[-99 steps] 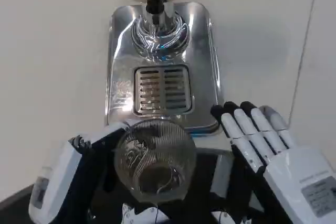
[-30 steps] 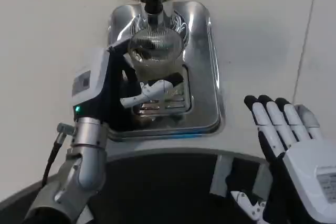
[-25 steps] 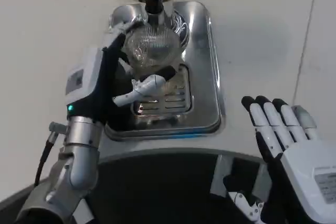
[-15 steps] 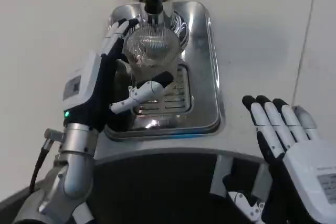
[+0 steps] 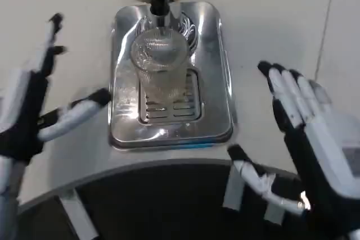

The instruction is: Grasp the cup under the faucet to collect the drink, then remove the cup.

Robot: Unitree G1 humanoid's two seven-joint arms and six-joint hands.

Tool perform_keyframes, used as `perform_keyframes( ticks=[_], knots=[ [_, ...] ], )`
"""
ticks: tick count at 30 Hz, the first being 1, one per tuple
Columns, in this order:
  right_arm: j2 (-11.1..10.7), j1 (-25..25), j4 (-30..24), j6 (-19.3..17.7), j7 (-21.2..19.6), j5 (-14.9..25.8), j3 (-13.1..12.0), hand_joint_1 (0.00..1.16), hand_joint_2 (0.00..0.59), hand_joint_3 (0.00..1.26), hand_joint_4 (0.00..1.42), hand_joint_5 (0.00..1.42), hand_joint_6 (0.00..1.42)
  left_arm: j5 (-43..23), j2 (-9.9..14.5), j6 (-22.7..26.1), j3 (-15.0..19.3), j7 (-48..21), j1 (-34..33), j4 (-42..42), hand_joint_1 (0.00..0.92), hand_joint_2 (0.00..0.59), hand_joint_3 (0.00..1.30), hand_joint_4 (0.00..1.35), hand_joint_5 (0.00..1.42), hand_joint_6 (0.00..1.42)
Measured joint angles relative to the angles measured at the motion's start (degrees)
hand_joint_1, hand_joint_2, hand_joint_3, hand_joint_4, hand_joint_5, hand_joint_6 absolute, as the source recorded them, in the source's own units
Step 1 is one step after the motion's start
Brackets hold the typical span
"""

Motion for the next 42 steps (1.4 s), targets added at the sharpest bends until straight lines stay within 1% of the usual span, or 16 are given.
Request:
perform_keyframes(
  ticks=[1, 3, 4, 5, 9, 11, 12, 13, 16, 18, 23, 27, 29, 35, 37, 42],
  knots=[
    [1.0, -3.5, 0.8, 1.0, 0.9, 1.7, 0.2, 0.49, 0.396, 0.00, 0.00, 0.00, 0.00, -0.2, 0.7, 1.0, 1.3, -1.1, 2.9, -3.0, 0.000, 0.002, 0.00, 0.00, 0.05, 0.06],
    [2.3, -6.6, 1.7, 2.0, 1.7, 3.6, 0.5, 0.49, 0.396, 0.00, 0.00, 0.00, 0.00, 0.0, 1.0, 2.3, 2.5, -2.2, 5.9, -6.8, 0.000, 0.018, 0.00, 0.00, 0.02, 0.03],
    [4.2, -10.8, 3.4, 3.3, 2.4, 6.3, 0.9, 0.49, 0.398, 0.00, 0.00, 0.00, 0.00, 0.6, 1.3, 3.7, 3.5, -3.5, 9.9, -11.2, 0.000, 0.029, 0.00, 0.00, 0.00, 0.02],
    [4.8, -12.0, 3.7, 3.8, 2.5, 6.9, 0.9, 0.49, 0.399, 0.00, 0.00, 0.00, 0.00, 1.0, 1.3, 4.0, 3.8, -3.8, 10.8, -12.4, 0.000, 0.037, 0.00, 0.00, 0.00, 0.01],
    [8.1, -19.3, 6.3, 7.2, 3.1, 12.5, 0.9, 0.49, 0.404, 0.00, 0.00, 0.00, 0.00, 4.7, 1.3, 6.1, 4.9, -4.8, 18.3, -20.4, 0.000, 0.059, 0.00, 0.00, 0.00, 0.00],
    [9.7, -23.6, 8.0, 8.4, 3.1, 15.6, 0.8, 0.48, 0.419, 0.00, 0.00, 0.00, 0.00, 5.9, 0.8, 6.5, 4.8, -5.1, 21.2, -22.8, 0.000, 0.064, 0.00, 0.00, 0.00, 0.00],
    [10.0, -25.1, 8.3, 8.5, 3.1, 16.8, 0.8, 0.47, 0.421, 0.00, 0.00, 0.00, 0.00, 6.2, 0.4, 6.7, 4.9, -5.2, 22.1, -23.5, 0.000, 0.066, 0.00, 0.00, 0.00, 0.00],
    [10.2, -25.8, 8.5, 8.5, 3.1, 17.8, 0.7, 0.47, 0.434, 0.00, 0.00, 0.00, 0.00, 6.3, 0.1, 6.9, 4.9, -5.3, 22.6, -23.7, 0.000, 0.067, 0.00, 0.00, 0.00, 0.00],
    [11.6, -28.5, 10.9, 9.3, 3.0, 23.3, -0.5, 0.46, 0.438, 0.00, 0.00, 0.00, 0.00, 6.1, -0.9, 6.9, 5.0, -5.4, 24.3, -24.1, 0.000, 0.071, 0.00, 0.00, 0.00, 0.00],
    [12.0, -30.7, 12.7, 9.5, 2.9, 27.6, -1.8, 0.45, 0.451, 0.00, 0.00, 0.00, 0.00, 4.1, -1.5, 6.3, 4.9, -6.3, 24.8, -24.1, 0.000, 0.072, 0.00, 0.00, 0.00, 0.00],
    [12.1, -34.0, 13.6, 9.5, 2.9, 34.0, -2.3, 0.44, 0.469, 0.00, 0.00, 0.00, 0.00, 3.2, -1.7, 4.8, 4.9, -7.1, 25.6, -23.9, 0.000, 0.078, 0.00, 0.00, 0.00, 0.00],
    [11.2, -37.7, 17.3, 9.2, 5.4, 41.2, -2.9, 0.42, 0.489, 0.00, 0.00, 0.00, 0.00, -0.7, -1.9, 2.6, 4.6, -9.2, 25.2, -21.6, 0.000, 0.081, 0.00, 0.00, 0.00, 0.00],
    [10.7, -38.4, 18.3, 9.2, 6.3, 43.3, -2.7, 0.40, 0.499, 0.00, 0.00, 0.00, 0.00, -0.9, -2.1, 2.0, 4.5, -9.7, 25.2, -20.4, 0.000, 0.083, 0.00, 0.00, 0.00, 0.00],
    [10.2, -39.3, 18.5, 9.1, 7.6, 46.7, -0.9, 0.39, 0.495, 0.00, 0.00, 0.00, 0.00, -0.9, -2.3, 0.6, 4.3, -9.9, 25.3, -18.8, 0.000, 0.085, 0.00, 0.00, 0.00, 0.00],
    [10.3, -39.7, 18.6, 9.2, 7.6, 47.6, -0.3, 0.35, 0.490, 0.00, 0.00, 0.00, 0.00, -0.9, -2.4, 0.5, 4.3, -9.9, 25.2, -18.4, 0.000, 0.086, 0.00, 0.00, 0.00, 0.00],
    [10.7, -42.1, 19.7, 9.2, 7.6, 48.0, 1.1, 0.34, 0.490, 0.00, 0.00, 0.00, 0.00, -0.6, -2.4, 0.5, 4.4, -9.9, 25.0, -17.5, 0.000, 0.087, 0.00, 0.00, 0.00, 0.00]
  ],
)
